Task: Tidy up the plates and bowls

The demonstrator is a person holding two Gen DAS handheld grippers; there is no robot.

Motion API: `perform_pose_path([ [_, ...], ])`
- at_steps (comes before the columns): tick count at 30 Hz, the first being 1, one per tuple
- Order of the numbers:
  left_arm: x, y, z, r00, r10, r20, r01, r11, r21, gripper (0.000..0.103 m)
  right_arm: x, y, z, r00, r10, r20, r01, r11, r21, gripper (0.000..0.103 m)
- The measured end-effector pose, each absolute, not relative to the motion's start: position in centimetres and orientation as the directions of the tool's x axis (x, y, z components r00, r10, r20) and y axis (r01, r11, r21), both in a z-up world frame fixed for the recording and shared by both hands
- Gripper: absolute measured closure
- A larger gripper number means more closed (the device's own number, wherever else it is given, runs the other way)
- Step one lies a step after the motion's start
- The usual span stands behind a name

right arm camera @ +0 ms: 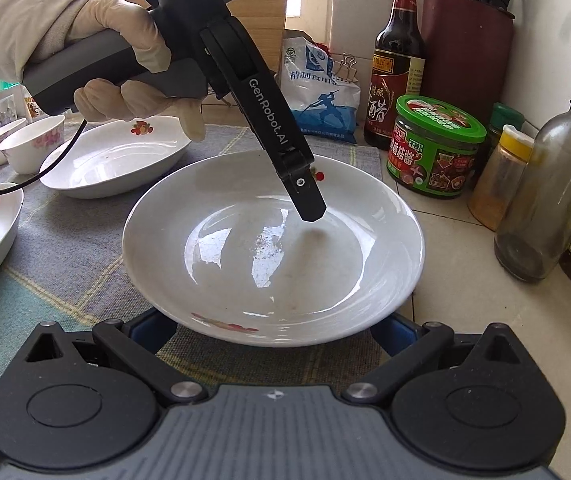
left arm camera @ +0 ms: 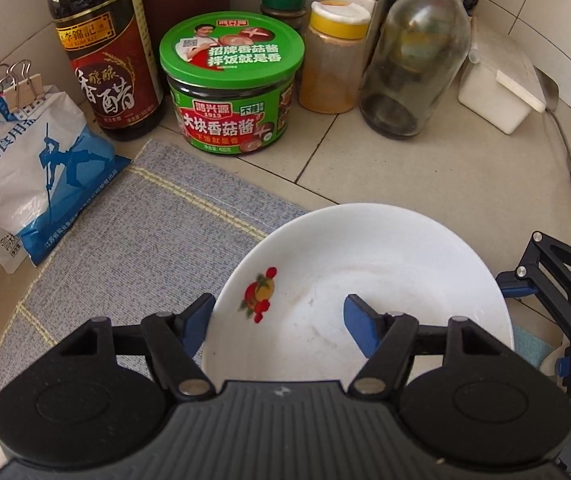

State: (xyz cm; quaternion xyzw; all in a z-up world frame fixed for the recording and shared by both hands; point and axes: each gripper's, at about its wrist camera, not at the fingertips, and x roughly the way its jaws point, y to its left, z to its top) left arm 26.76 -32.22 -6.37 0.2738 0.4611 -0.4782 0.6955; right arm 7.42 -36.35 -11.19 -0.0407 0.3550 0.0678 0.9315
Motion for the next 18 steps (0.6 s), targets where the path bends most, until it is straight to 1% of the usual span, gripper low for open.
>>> perform_pose_path([
  [12, 26.68, -32.48, -6.56, 0.126, -0.423, -0.897, 0.919, 0.390, -0.055, 0.033, 7.57, -36.26, -11.41, 0.734, 0.085, -0.673, -0.148, 0.988, -0.037, 0.000],
  [16, 26.44, -32.41, -6.54, 0.134, -0.421, -0.897, 0.919, 0.392, -0.046, 0.027, 7.55, -36.22, -11.27, 0.731, 0.081, -0.678, -0.144, 0.989, -0.036, 0.000],
  [18, 26.32, -32.17, -6.32, 0.145, -0.424, -0.894, 0.917, 0.396, -0.039, 0.027, 7.50, -36.20, -11.12, 0.728, 0.078, -0.681, -0.141, 0.989, -0.036, 0.000],
])
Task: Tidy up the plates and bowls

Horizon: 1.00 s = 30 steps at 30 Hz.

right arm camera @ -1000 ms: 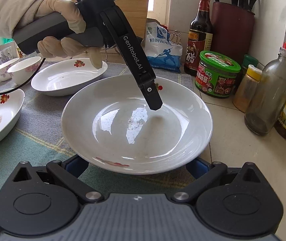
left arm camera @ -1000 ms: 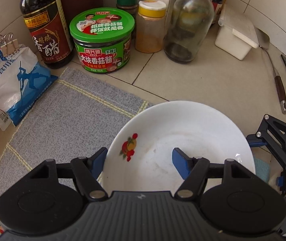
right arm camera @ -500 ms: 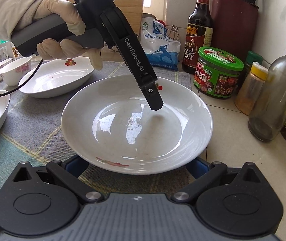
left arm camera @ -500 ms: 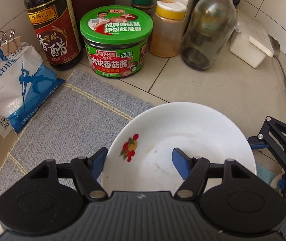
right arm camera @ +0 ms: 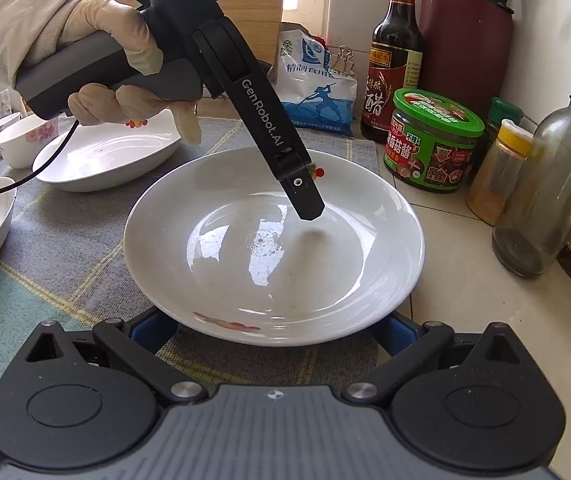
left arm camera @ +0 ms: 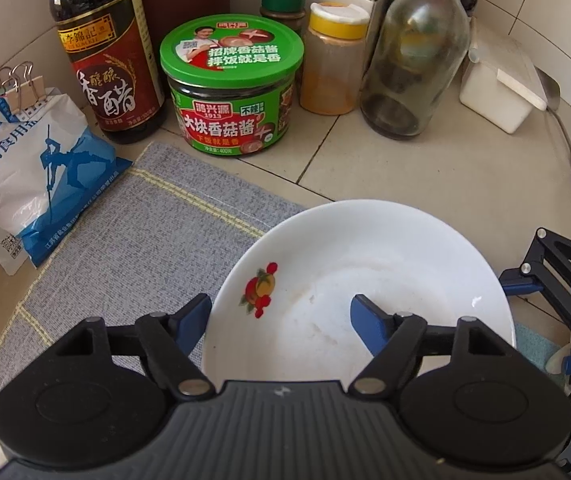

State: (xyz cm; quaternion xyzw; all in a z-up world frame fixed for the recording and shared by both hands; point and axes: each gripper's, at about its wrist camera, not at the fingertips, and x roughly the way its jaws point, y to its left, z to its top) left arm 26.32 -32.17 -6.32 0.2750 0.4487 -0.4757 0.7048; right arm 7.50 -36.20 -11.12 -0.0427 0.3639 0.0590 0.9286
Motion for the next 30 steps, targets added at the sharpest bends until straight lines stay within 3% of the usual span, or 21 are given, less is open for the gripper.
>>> perform_pose_path([
  [6, 25.4, -30.5, -4.6, 0.198, -0.442, -0.875, 0.906, 0.423, -0.009, 0.026, 6.7, -36.0, -10.4, 0.731, 0.065, -0.680, -0.117, 0.993, -0.031, 0.000],
  [10, 24.4, -28.7, -2.9, 0.244, -0.480, -0.843, 0.889, 0.457, -0.003, 0.015, 6.2, -35.6, -9.8, 0.731, 0.043, -0.681, -0.093, 0.995, -0.037, 0.000],
  [30, 12.2, -15.3, 1.9, 0.513, -0.527, -0.677, 0.757, 0.650, 0.068, 0.012, 1.8, -29.5, -7.2, 0.753, 0.027, -0.658, -0.085, 0.995, -0.056, 0.000],
])
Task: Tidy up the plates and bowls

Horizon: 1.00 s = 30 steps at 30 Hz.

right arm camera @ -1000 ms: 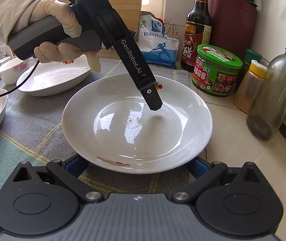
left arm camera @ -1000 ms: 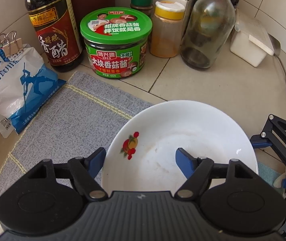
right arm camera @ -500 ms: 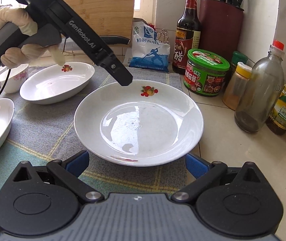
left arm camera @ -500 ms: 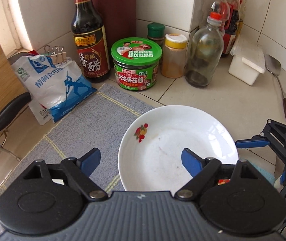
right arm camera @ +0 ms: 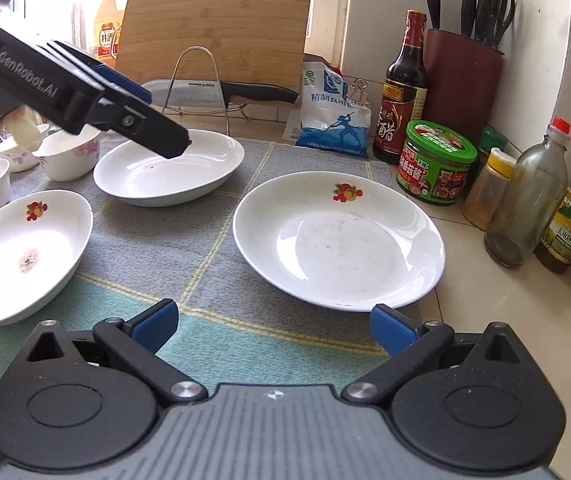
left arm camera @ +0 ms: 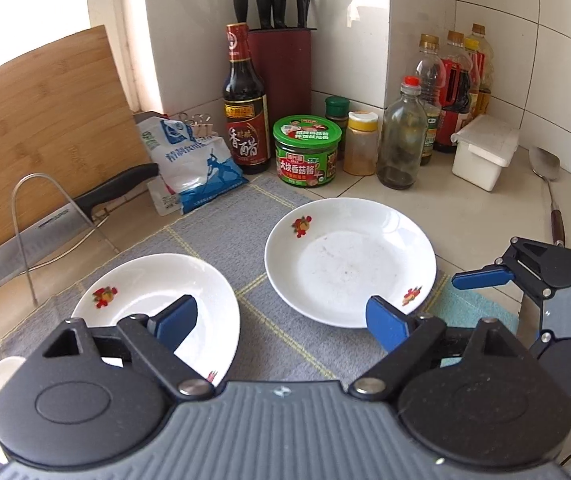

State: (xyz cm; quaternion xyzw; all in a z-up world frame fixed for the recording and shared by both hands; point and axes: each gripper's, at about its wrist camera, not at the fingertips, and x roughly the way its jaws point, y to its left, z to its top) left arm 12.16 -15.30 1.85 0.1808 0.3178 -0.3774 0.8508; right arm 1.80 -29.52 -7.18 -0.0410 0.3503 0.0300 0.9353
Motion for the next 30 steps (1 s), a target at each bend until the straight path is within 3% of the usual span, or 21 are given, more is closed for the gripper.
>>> perform_pose_path([
  [10, 6.5, -8.2, 1.3, 0.575, -0.504, -0.644, 0.674, 0.738, 0.024, 0.008, -0.4, -25.6, -6.4, 0.754, 0.040, -0.656, -0.100, 0.993, -0.055, 0.000],
  [30, 1.6, 3.1, -1.4, 0.600, -0.389, -0.699, 0.580, 0.813, 0.045, 0.007, -0.5, -17.8, -5.9, 0.738, 0.074, -0.670, -0.130, 0.991, -0.034, 0.000],
])
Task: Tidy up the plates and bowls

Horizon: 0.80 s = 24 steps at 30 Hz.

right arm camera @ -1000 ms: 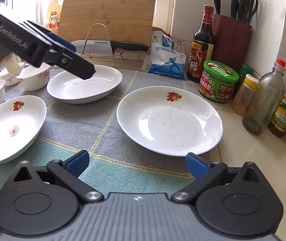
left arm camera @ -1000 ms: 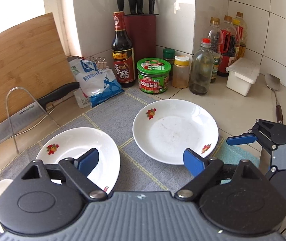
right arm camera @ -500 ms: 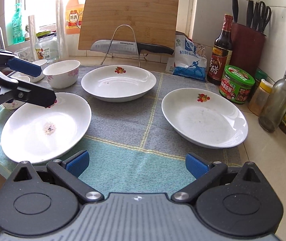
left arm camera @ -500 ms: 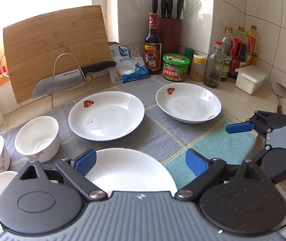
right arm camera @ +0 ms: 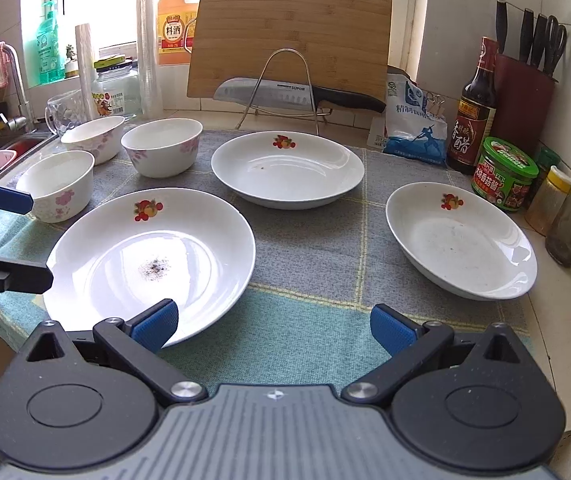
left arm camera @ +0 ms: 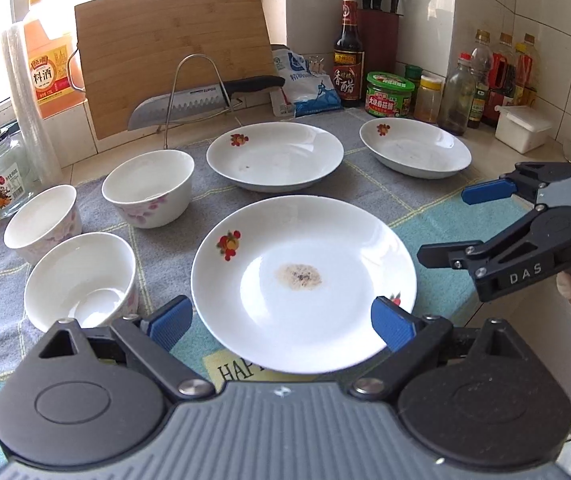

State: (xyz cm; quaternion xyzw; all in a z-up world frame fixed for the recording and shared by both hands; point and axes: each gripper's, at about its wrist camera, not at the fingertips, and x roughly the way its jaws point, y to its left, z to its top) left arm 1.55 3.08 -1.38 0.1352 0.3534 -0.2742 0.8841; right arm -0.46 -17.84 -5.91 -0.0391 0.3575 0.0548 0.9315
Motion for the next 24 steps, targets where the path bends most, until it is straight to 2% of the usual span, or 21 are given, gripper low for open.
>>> perform_pose_path([
  [8, 1.4, 4.6, -2.0, 0.585, -0.371, -0.721, 0.571, 0.820, 0.041, 0.007, -1.5, -16.1, -6.3, 0.727, 0.144, -0.671, -0.217, 0.976, -0.027, 0.000],
  [17, 2.4, 4.9, -2.1, 0.570, -0.356, -0.741, 0.572, 0.819, 0.047, 0.007, -2.2, -14.4, -9.7, 0.674, 0.207, -0.709, -0.329, 0.944, -0.037, 0.000],
  [24, 4.0, 4.5, -1.8, 0.553, -0.351, -0.756, 0.583, 0.811, 0.049, 0.007, -1.4, -13.1, -11.0, 0.674, 0.278, -0.684, -0.388, 0.922, -0.009, 0.000],
])
